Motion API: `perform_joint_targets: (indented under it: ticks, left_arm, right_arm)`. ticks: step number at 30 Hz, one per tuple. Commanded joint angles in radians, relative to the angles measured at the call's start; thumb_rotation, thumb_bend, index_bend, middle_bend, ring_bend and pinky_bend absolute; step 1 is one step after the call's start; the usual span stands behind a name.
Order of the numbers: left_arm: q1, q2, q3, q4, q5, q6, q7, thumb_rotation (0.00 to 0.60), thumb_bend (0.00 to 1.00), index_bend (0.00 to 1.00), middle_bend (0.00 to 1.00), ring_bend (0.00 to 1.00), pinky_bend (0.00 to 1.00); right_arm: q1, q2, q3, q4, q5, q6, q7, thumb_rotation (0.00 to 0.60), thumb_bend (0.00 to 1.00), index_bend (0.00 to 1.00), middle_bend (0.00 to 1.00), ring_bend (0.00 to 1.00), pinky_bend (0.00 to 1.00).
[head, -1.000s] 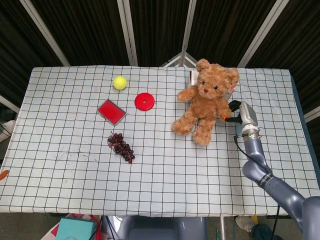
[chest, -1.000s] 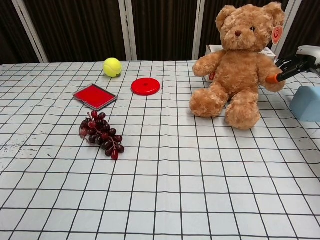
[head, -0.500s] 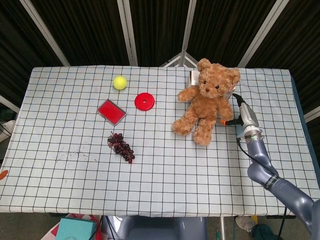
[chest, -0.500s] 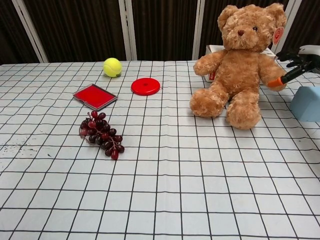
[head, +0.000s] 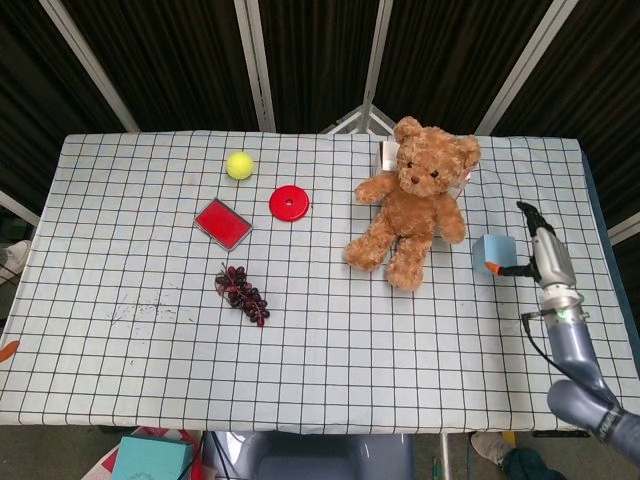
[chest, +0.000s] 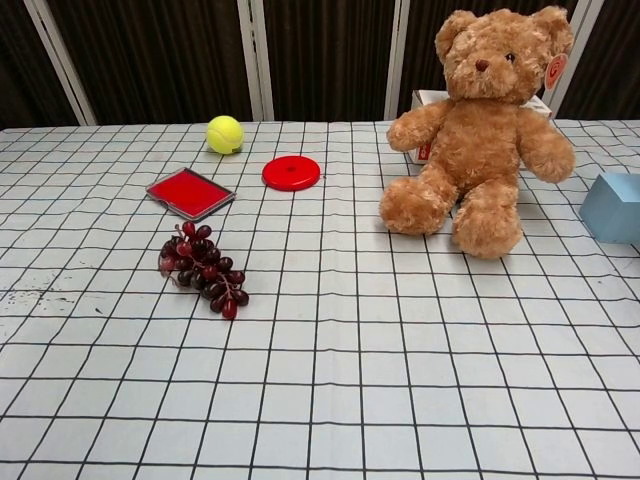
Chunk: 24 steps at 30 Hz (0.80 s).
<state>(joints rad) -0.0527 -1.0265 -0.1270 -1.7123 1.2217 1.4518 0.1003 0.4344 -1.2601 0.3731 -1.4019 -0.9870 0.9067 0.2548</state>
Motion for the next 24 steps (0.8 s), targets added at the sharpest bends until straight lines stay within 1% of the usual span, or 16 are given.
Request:
perform_joint_targets:
  ticks: [1, 2, 3, 5, 7, 9, 11, 13, 15, 16, 20, 24]
  left_arm:
    - [0.002, 0.002, 0.003, -0.002, 0.010, 0.005, -0.006, 0.600, 0.20, 0.24, 0.07, 0.02, 0.19]
    - [0.002, 0.002, 0.004, -0.003, 0.014, 0.006, -0.008, 0.600, 0.20, 0.24, 0.07, 0.02, 0.19]
    - [0.003, 0.003, 0.005, -0.003, 0.019, 0.008, -0.009, 0.600, 0.20, 0.24, 0.07, 0.02, 0.19]
    - [0.004, 0.003, 0.008, -0.004, 0.027, 0.011, -0.010, 0.600, 0.20, 0.24, 0.07, 0.02, 0.19]
    - [0.004, 0.003, 0.012, -0.005, 0.036, 0.012, -0.010, 0.600, 0.20, 0.24, 0.07, 0.02, 0.19]
    - [0.005, 0.004, 0.015, -0.005, 0.044, 0.012, -0.013, 0.600, 0.20, 0.24, 0.07, 0.02, 0.19]
    - [0.006, 0.005, 0.017, -0.005, 0.052, 0.014, -0.020, 0.600, 0.20, 0.24, 0.07, 0.02, 0.19]
    - [0.006, 0.007, 0.020, -0.004, 0.066, 0.016, -0.029, 0.600, 0.20, 0.24, 0.07, 0.02, 0.19]
    - [0.007, 0.007, 0.023, -0.002, 0.081, 0.022, -0.037, 0.600, 0.20, 0.24, 0.07, 0.02, 0.19]
    - [0.008, 0.007, 0.025, -0.002, 0.085, 0.024, -0.038, 0.600, 0.20, 0.24, 0.07, 0.02, 0.19]
    - [0.009, 0.005, 0.031, -0.002, 0.095, 0.024, -0.034, 0.600, 0.20, 0.24, 0.07, 0.02, 0.19]
    - [0.008, 0.005, 0.033, -0.003, 0.105, 0.027, -0.034, 0.600, 0.20, 0.24, 0.07, 0.02, 0.19]
  right_arm:
    - [-0.193, 0.092, -0.105, -0.239, -0.122, 0.311, -0.120, 0.600, 0.14, 0.03, 0.14, 0.13, 0.00]
    - [-0.220, 0.088, -0.120, -0.271, -0.145, 0.369, -0.143, 0.600, 0.14, 0.05, 0.15, 0.14, 0.00]
    - [-0.255, 0.080, -0.149, -0.310, -0.187, 0.447, -0.185, 0.600, 0.14, 0.07, 0.16, 0.14, 0.00]
    - [-0.304, 0.065, -0.197, -0.349, -0.261, 0.557, -0.261, 0.600, 0.14, 0.09, 0.16, 0.14, 0.00]
    - [-0.338, 0.045, -0.243, -0.355, -0.342, 0.637, -0.337, 0.600, 0.15, 0.10, 0.16, 0.14, 0.00]
    - [-0.364, 0.036, -0.287, -0.346, -0.405, 0.689, -0.423, 0.600, 0.15, 0.10, 0.16, 0.14, 0.00]
    - [-0.384, 0.037, -0.326, -0.356, -0.419, 0.696, -0.511, 0.600, 0.15, 0.10, 0.16, 0.14, 0.00]
    - [-0.392, 0.060, -0.363, -0.381, -0.420, 0.670, -0.580, 0.600, 0.15, 0.10, 0.16, 0.14, 0.00]
    - [-0.385, 0.094, -0.397, -0.395, -0.434, 0.624, -0.620, 0.600, 0.15, 0.10, 0.14, 0.13, 0.00]
    - [-0.381, 0.107, -0.406, -0.398, -0.438, 0.606, -0.626, 0.600, 0.15, 0.10, 0.13, 0.13, 0.00]
    - [-0.374, 0.124, -0.412, -0.391, -0.464, 0.596, -0.657, 0.600, 0.15, 0.06, 0.09, 0.09, 0.00]
    - [-0.378, 0.126, -0.418, -0.373, -0.501, 0.608, -0.673, 0.600, 0.15, 0.05, 0.09, 0.09, 0.00]
